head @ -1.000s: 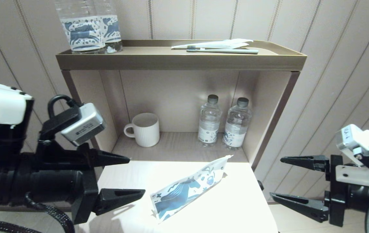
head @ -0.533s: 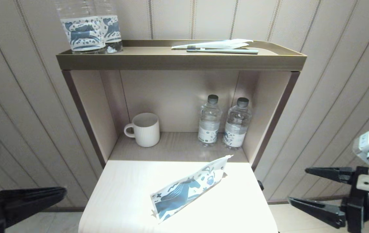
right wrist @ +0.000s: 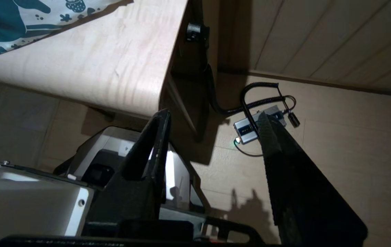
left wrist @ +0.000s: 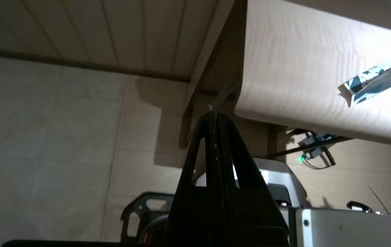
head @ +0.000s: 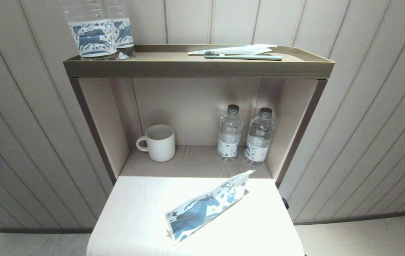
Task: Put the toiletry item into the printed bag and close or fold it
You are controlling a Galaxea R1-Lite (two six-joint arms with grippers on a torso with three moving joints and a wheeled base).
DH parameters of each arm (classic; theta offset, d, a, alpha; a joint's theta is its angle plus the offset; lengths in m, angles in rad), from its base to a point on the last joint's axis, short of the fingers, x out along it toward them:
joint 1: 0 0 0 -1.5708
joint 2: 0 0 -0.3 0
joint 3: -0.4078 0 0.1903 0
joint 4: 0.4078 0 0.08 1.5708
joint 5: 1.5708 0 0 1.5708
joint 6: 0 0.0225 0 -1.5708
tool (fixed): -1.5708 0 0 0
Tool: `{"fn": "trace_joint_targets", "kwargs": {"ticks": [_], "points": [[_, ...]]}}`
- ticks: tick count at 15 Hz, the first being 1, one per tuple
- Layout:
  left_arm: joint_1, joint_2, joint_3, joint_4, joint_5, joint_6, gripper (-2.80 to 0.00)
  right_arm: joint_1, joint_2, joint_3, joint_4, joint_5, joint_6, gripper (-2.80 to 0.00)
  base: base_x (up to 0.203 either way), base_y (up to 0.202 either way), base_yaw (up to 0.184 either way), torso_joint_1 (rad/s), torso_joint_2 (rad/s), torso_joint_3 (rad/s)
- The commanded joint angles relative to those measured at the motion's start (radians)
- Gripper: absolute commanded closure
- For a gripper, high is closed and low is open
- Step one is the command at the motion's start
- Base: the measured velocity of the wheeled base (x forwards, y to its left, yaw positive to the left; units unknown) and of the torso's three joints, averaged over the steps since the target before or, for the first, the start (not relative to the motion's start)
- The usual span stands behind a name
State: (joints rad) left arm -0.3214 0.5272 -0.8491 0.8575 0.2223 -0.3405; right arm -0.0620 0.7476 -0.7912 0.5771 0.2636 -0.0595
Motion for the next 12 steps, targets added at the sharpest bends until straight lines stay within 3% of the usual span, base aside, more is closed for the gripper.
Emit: {"fn": "trace_joint_targets", "kwargs": {"ticks": [1, 4, 6, 8, 10, 12], "points": [[0.066, -0.108, -0.008, 0.068, -0.017, 0.002, 0.00, -0.022, -0.048, -0.036, 0.063, 0.000, 0.002, 0.00, 0.000, 0.000, 0.000, 0.000, 0.00, 0.000], [0.227, -0.161, 0.030, 0.097, -0.046, 0.024, 0.00, -0.042, -0.117, 0.008, 0.067, -0.010, -0.002, 0.00, 0.000, 0.000, 0.000, 0.000, 0.00, 0.000], [0.314, -0.251, 0.127, 0.069, -0.078, 0.098, 0.00, -0.047, -0.203, 0.082, 0.091, -0.049, -0.022, 0.00, 0.000, 0.000, 0.000, 0.000, 0.00, 0.000], [0.331, -0.343, 0.229, -0.007, -0.075, 0.151, 0.00, -0.049, -0.344, 0.164, 0.108, -0.091, -0.071, 0.00, 0.000, 0.000, 0.000, 0.000, 0.00, 0.000], [0.329, -0.414, 0.370, -0.155, -0.065, 0.203, 0.00, -0.060, -0.461, 0.273, 0.109, -0.119, -0.117, 0.00, 0.000, 0.000, 0.000, 0.000, 0.00, 0.000], [0.327, -0.483, 0.547, -0.315, -0.010, 0.307, 0.00, -0.066, -0.474, 0.424, -0.029, -0.133, -0.124, 0.00, 0.000, 0.000, 0.000, 0.000, 0.00, 0.000]]}}
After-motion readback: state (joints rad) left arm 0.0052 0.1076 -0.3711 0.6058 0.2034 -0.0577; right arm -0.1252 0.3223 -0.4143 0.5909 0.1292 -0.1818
